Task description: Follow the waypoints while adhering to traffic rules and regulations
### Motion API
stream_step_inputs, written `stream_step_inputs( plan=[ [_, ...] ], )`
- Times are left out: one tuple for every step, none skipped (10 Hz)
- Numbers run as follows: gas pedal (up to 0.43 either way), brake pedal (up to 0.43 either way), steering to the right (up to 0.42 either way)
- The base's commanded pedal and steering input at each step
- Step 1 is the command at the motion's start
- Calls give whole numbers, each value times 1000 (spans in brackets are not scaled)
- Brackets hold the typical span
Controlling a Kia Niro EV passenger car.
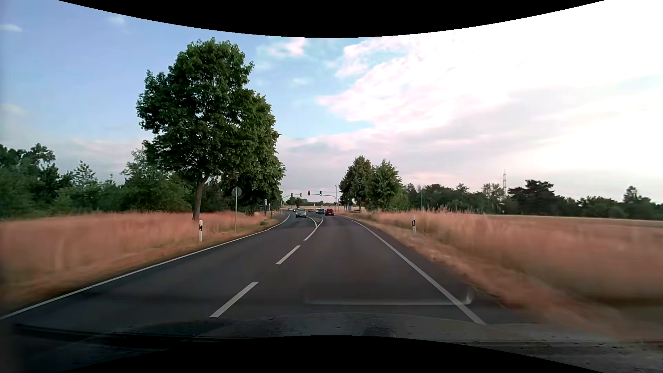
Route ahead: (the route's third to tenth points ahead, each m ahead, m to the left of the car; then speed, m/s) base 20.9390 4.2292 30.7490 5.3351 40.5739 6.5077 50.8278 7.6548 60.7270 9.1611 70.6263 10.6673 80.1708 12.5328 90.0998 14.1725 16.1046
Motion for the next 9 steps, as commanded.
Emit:
stream_step_inputs(
  plan=[
    [0,73,-13],
    [0,79,-13],
    [0,91,-14],
    [0,98,-13],
    [0,104,-13],
    [0,116,-13],
    [0,116,-13],
    [0,122,-13],
    [0,128,-13]
  ],
)
